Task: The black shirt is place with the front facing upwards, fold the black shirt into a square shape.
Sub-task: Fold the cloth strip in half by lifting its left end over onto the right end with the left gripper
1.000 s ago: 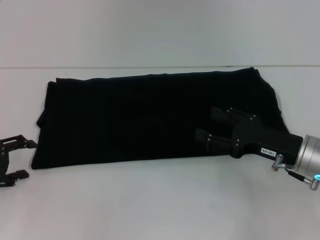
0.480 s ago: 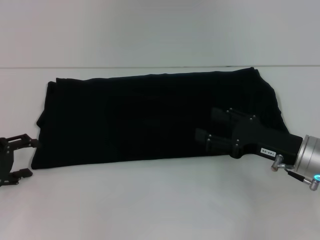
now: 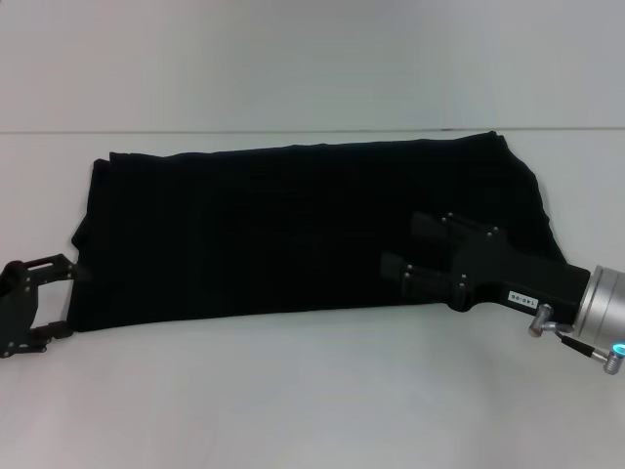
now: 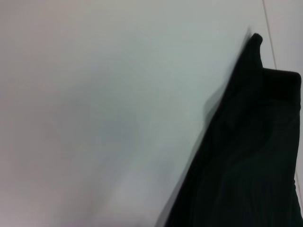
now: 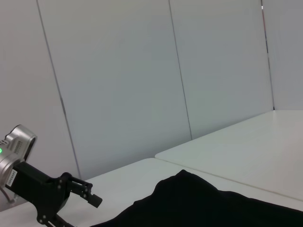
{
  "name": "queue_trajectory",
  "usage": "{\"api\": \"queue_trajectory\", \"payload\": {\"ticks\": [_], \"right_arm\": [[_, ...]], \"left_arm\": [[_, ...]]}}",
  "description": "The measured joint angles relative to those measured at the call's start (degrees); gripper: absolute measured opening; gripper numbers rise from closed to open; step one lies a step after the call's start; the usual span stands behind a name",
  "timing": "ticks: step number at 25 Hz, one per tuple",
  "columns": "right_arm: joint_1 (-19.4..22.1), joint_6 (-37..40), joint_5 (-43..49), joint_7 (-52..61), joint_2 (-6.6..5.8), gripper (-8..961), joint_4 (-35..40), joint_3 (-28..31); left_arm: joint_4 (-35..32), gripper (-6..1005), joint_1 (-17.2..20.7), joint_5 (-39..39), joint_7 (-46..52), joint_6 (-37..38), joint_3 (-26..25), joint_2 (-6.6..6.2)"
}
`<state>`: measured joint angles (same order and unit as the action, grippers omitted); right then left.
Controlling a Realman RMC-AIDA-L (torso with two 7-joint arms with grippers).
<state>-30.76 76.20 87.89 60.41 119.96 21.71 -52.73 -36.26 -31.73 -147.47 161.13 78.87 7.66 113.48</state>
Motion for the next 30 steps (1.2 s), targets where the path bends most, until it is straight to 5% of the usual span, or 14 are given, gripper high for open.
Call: {"api": "queue_trajectory", "payload": {"ticks": [22,30], "right_arm": [[-0.1,0.2,0.0,-0.1,0.00,837,0.2,0.0],[-0.1,0.1,0.0,-0.1,0.00,837,0.3,0.0]], "left_arm": [[2.0,848,-2.5,1.1,-0.4,-2.9,1.3,-0.11],[0.5,848,-0.7,3.9,-0.2,1.0,0.9,-0.81]]}}
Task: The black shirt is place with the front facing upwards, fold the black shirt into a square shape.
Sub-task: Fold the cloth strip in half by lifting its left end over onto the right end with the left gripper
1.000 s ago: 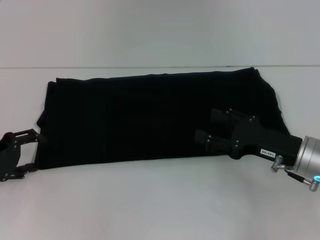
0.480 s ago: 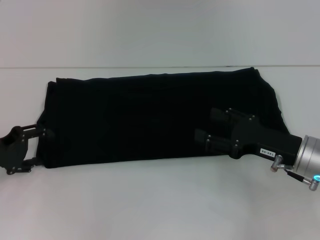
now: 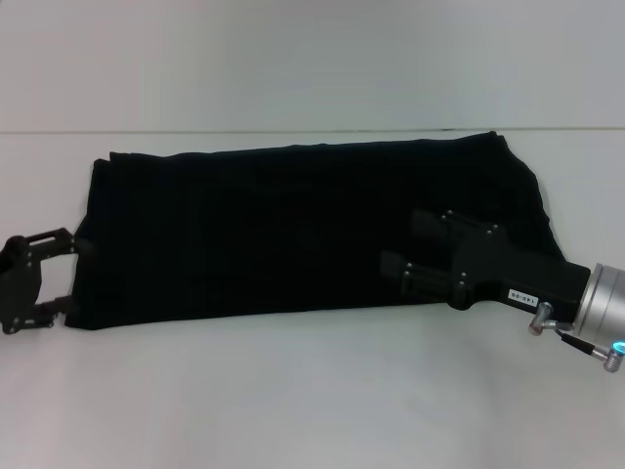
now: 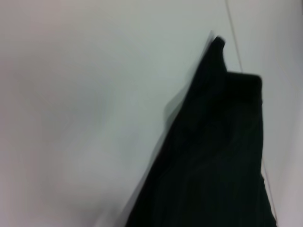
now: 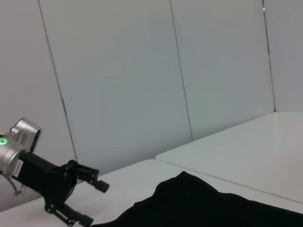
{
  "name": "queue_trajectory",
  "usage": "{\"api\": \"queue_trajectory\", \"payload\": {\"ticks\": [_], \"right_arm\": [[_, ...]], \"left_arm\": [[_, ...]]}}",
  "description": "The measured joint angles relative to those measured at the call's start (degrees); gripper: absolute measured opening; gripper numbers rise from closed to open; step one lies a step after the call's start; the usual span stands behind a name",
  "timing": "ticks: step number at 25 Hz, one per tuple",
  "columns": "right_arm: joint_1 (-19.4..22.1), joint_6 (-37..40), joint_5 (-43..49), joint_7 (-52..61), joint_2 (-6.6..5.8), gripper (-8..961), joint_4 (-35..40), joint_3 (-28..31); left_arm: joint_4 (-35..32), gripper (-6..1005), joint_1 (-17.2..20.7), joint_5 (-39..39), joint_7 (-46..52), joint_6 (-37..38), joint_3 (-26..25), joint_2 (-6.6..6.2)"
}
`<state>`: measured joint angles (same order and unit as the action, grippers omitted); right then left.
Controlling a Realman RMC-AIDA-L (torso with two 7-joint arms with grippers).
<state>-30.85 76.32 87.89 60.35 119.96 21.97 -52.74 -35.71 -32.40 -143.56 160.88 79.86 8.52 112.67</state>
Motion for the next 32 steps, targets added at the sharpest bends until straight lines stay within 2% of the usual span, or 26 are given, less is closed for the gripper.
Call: {"api": "queue_trajectory", "payload": {"ticks": [9,32], "right_arm": [[-0.1,0.0,0.0,-0.1,0.09,837,0.1,0.0],[-0.2,0.1,0.0,-0.2,0.09,838,0.1,-0.1]], "left_arm": [[-2.2,848,2.0,-1.6,0.8,2.4,0.4,0.00],[-1.2,847,1.6,-2.2,0.9,-0.8,2.2,0.38]]}}
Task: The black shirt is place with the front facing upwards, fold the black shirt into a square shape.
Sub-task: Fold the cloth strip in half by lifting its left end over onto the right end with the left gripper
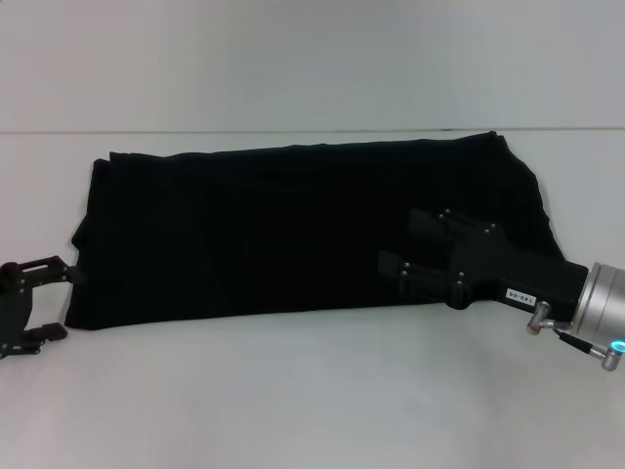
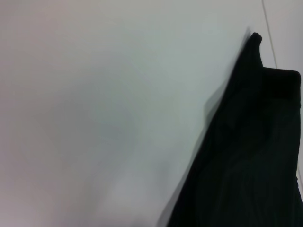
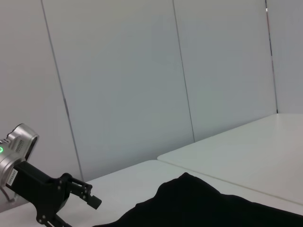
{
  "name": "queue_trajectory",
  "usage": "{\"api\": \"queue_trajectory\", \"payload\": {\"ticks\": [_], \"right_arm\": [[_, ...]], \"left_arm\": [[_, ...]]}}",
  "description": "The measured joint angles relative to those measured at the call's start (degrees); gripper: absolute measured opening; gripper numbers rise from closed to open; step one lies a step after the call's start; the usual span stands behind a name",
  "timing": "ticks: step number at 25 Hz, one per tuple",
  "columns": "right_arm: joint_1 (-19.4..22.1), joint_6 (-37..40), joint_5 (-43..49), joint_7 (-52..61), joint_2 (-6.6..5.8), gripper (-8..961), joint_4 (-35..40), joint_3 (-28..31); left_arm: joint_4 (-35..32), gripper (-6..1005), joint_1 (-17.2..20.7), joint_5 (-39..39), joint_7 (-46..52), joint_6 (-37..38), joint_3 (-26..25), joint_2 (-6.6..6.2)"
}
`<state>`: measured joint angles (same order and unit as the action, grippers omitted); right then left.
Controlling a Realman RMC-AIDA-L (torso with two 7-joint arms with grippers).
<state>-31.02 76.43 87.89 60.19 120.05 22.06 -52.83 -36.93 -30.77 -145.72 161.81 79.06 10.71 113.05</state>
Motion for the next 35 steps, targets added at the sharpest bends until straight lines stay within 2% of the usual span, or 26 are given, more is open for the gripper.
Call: {"api": "queue_trajectory", "payload": {"ticks": [21,35], "right_arm": [[0.0,-0.1,0.0,-0.1,0.00,838,-0.2,0.1],[-0.1,-0.2,0.0,-0.1,0.00,838,-0.2,0.1]], "left_arm": [[0.8,847,-0.1,0.0,-0.2,-1.6,0.1,0.16],[2.8,848,-2.0,0.0,-0.3,-3.9,1.6,0.01]]}}
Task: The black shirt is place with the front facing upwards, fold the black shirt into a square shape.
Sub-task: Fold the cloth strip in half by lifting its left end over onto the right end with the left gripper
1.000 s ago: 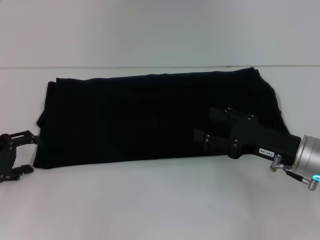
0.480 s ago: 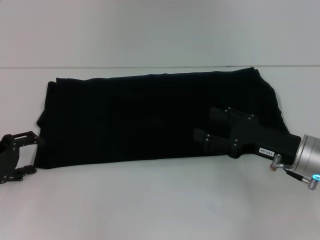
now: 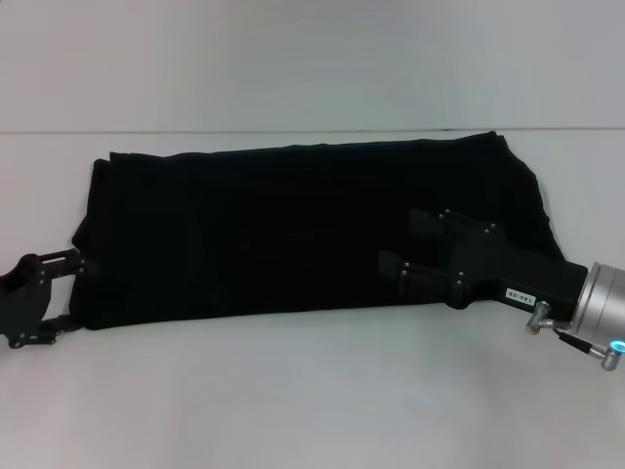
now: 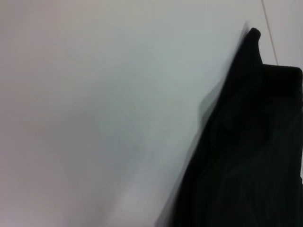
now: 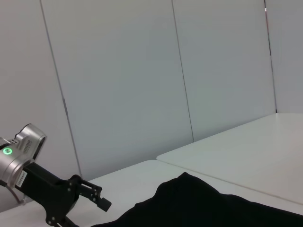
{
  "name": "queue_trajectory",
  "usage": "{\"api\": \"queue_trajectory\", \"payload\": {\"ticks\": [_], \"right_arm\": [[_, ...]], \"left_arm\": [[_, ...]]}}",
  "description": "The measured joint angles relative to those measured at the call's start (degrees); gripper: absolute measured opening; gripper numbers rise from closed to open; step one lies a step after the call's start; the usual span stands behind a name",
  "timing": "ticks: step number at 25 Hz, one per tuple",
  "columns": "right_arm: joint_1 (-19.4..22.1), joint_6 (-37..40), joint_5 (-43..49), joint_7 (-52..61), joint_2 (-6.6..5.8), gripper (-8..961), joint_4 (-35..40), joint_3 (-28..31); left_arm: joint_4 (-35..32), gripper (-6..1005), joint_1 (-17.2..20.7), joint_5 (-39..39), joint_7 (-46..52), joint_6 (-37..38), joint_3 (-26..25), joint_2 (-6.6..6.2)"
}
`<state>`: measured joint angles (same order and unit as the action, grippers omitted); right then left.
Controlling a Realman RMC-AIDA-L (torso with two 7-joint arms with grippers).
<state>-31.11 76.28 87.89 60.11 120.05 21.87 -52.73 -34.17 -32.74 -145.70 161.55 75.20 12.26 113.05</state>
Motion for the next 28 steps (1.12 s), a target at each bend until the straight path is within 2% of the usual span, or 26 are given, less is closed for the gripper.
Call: {"api": "queue_trajectory", "payload": {"ticks": [19,26,28], "right_arm": [[0.0,0.3,0.0,0.0,0.00,838,0.0,0.0],[0.2,0.5,0.0,0.0,-0.04,838,0.1,0.0],[0.3,0.5,0.0,0.2,-0.08,838,0.1,0.0]], "left_arm": [[0.5,825,-1.0,0.4,-0.2,-1.2,2.5,0.23],[-0.3,815,-1.3,0.8,-3.6,-0.7,3.0,0.10],[-0.2,746,-1.5,0.5,-3.5,-0.8,3.0,0.02]]}}
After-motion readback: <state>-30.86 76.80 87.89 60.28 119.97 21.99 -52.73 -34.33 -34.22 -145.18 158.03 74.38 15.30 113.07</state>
